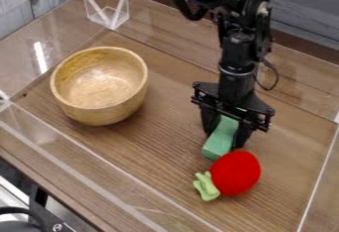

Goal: Put the green block in the brown bowl

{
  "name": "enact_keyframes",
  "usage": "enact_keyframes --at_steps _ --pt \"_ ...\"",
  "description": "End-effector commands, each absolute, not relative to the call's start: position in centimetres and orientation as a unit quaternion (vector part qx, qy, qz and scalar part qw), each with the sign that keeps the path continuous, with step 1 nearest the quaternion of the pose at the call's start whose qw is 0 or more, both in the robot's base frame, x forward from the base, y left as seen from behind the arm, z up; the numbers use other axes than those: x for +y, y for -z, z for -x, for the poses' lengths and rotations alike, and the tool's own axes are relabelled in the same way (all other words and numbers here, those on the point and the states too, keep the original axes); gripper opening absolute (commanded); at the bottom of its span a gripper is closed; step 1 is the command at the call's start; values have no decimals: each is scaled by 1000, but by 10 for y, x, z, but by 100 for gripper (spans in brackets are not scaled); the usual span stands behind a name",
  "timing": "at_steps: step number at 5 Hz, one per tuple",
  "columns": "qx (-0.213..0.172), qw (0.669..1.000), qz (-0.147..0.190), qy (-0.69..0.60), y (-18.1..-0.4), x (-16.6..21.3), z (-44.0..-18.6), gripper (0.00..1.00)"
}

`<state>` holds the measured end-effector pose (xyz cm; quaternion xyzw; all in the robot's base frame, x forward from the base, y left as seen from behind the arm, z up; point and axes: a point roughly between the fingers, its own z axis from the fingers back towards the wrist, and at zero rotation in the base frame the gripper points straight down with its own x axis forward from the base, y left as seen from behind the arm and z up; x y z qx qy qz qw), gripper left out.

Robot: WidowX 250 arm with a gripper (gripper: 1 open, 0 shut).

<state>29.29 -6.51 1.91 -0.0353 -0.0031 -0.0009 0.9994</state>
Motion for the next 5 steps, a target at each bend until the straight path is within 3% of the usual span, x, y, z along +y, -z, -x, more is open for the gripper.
enact_keyframes --at_steps 1,2,3,4,5 --pt "-35 998 40 -14 -33 -72 -308 0" --pt "-39 998 40 -29 -32 -75 -312 100" --pt "-42 998 43 -21 -32 -59 -317 0" --pt "-45 998 45 -13 -31 -43 -323 0" --pt "-47 998 47 -17 -30 -35 -328 100"
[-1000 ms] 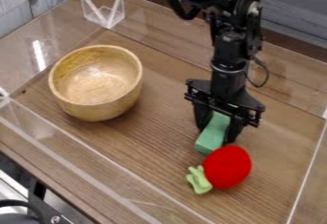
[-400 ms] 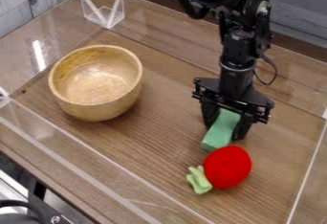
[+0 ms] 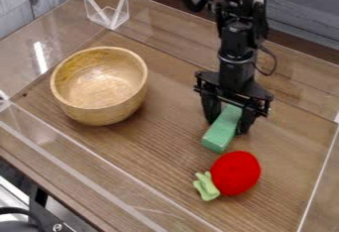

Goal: Put the green block in the brown bowl

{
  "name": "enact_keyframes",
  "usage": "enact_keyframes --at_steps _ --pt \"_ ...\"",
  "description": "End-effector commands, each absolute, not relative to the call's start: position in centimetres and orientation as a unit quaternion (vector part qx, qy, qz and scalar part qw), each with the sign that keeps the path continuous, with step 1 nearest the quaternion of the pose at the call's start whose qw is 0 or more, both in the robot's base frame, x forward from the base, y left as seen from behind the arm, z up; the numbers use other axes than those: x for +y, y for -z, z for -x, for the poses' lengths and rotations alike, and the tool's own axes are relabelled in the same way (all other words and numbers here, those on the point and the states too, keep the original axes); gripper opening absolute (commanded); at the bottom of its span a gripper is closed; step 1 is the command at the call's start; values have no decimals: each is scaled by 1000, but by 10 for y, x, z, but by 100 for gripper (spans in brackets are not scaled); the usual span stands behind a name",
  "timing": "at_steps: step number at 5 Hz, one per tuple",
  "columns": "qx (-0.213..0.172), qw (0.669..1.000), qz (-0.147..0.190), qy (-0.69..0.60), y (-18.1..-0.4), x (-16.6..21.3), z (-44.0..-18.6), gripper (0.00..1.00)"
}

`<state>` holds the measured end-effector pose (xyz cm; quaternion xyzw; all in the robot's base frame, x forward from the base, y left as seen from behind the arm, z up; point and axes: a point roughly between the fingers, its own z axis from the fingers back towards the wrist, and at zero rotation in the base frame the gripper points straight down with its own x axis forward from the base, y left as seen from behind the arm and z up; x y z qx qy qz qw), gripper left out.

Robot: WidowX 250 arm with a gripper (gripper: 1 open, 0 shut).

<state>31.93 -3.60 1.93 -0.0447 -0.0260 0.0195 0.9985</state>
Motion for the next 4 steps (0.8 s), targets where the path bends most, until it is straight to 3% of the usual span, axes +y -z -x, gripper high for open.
enact_keyframes --at_steps 1,4 --pt "-46 998 47 -22 -30 -29 -331 100" --pt "-40 998 50 -15 -31 -48 -311 100"
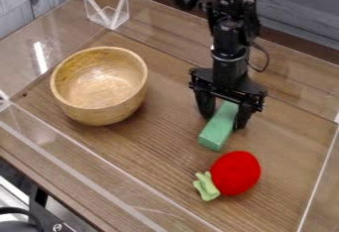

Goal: Put the green block in the brown bowl

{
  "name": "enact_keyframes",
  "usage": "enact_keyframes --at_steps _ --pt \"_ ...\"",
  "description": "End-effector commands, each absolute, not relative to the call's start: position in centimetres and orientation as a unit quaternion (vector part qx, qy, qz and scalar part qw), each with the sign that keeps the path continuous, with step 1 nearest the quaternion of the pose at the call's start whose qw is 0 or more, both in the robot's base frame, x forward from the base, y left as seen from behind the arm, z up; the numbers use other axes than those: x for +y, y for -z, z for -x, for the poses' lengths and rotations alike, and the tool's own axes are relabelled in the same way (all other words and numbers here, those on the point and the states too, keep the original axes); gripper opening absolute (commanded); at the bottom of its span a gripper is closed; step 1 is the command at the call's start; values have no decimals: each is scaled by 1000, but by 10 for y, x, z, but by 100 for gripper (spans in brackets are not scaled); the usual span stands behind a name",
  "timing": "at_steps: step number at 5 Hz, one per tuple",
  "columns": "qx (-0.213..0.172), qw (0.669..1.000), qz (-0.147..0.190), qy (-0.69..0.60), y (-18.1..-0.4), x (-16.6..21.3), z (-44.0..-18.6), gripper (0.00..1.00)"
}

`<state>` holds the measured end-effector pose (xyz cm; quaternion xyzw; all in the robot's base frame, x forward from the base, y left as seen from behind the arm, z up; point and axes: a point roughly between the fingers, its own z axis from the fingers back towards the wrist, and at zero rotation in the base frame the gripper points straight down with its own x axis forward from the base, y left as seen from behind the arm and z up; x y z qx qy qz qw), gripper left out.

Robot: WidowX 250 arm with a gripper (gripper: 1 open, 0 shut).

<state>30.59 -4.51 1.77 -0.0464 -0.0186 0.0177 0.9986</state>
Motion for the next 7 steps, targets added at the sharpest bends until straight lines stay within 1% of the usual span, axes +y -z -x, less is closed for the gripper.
enact_keyframes --at_steps 1,2,3,4,5,6,7 --pt "-36 998 50 -19 -32 -47 -299 100" --pt "-30 998 49 6 -35 -42 -307 100" --pt "-30 998 49 18 -32 -43 -309 0" --pt "-36 998 50 31 -33 -43 -311 0" --pt "-46 996 53 51 -55 -43 -307 0" --pt "-61 994 55 67 -83 -42 -304 0" --pt "-83 994 49 45 -105 -17 -298 0"
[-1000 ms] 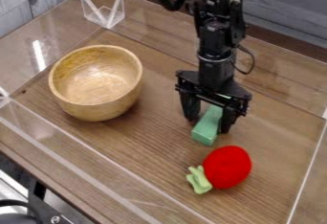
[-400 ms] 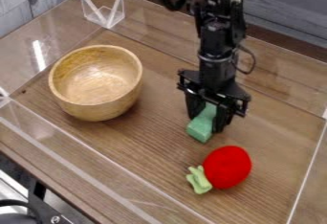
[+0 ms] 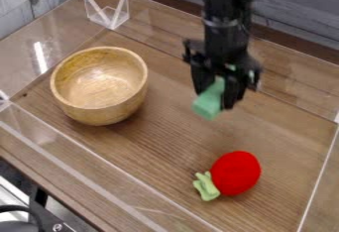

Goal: Put the green block in the brown bowl

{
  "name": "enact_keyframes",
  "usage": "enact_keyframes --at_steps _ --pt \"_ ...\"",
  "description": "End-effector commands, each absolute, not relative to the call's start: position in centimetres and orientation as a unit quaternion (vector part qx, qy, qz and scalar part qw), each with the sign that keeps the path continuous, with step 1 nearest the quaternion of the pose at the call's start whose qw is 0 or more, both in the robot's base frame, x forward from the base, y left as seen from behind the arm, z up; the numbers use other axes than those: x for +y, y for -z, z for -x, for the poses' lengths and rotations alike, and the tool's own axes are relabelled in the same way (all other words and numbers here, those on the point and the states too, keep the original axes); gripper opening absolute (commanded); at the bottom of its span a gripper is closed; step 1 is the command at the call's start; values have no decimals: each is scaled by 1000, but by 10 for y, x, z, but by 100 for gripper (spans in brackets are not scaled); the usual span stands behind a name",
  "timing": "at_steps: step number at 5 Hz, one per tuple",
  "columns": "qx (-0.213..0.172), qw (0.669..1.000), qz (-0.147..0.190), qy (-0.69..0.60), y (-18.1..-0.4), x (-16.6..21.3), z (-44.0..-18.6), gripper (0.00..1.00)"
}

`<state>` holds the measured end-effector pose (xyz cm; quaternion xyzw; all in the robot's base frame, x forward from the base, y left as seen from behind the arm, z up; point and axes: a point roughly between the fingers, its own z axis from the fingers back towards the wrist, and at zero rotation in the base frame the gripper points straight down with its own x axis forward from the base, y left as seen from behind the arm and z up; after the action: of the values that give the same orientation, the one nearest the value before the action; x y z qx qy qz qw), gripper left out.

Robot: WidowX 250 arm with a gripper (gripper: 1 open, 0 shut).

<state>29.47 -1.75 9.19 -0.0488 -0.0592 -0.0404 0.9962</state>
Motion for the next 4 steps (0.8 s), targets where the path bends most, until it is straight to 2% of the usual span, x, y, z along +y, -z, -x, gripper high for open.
enact_keyframes --at_steps 1,2,4 --pt "-96 995 41 13 -118 16 -288 0" --pt "-94 995 33 -12 -110 61 -272 0" --pt "-89 996 23 -21 -106 133 -239 0"
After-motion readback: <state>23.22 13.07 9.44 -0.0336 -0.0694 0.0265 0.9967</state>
